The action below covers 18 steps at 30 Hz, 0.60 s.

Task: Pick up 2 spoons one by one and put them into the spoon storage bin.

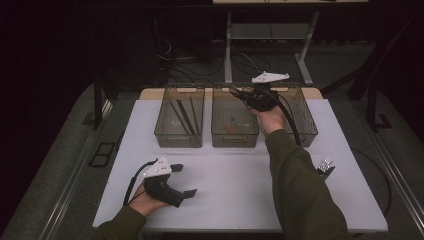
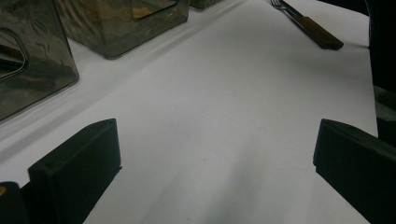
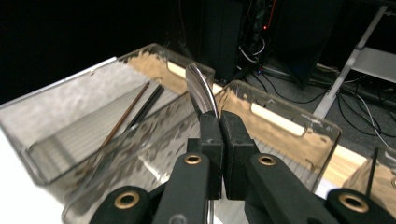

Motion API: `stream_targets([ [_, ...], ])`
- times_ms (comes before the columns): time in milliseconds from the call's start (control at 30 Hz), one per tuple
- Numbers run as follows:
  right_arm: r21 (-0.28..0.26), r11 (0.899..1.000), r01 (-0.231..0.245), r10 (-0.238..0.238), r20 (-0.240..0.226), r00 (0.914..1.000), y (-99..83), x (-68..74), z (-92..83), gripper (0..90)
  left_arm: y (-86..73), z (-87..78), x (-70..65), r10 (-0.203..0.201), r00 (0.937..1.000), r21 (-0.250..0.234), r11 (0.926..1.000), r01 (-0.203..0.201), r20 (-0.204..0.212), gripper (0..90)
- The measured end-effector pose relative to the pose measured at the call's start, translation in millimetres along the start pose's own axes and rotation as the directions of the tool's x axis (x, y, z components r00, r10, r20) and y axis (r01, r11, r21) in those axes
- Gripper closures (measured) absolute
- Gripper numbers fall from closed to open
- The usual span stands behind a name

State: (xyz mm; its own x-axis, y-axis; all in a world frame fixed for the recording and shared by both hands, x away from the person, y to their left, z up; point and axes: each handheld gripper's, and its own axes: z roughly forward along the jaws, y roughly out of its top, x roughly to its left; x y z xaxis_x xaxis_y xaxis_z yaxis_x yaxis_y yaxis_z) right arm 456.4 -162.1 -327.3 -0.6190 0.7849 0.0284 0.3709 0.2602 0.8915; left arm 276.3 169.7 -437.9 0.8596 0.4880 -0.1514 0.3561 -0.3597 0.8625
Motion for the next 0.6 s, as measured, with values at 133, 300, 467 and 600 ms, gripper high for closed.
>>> stream_targets([
  [133,-0.002,1.000,-0.015,0.015,0.011,0.9998,5.9,-0.9,13.7,88.1,0.2,-0.8,0.5,0.005,1.0000,-0.005,1.0000,-0.005,-0.001,0.0],
  [300,0.031,0.999,-0.020,0.019,0.035,0.9992,0.8,-2.5,34.0,88.1,0.3,-0.8,1.0,0.005,1.0000,-0.007,1.0000,-0.005,0.002,0.0],
  [467,0.063,0.997,-0.054,0.051,0.045,0.9977,-11.8,-8.9,48.2,88.0,0.3,-1.2,0.9,-0.001,1.0000,-0.009,1.0000,0.001,0.005,0.0],
  [600,0.116,0.992,-0.052,0.044,0.063,0.9970,-21.1,-8.7,55.8,67.4,0.2,-1.2,1.5,0.003,1.0000,-0.012,0.9999,-0.003,0.003,0.0],
])
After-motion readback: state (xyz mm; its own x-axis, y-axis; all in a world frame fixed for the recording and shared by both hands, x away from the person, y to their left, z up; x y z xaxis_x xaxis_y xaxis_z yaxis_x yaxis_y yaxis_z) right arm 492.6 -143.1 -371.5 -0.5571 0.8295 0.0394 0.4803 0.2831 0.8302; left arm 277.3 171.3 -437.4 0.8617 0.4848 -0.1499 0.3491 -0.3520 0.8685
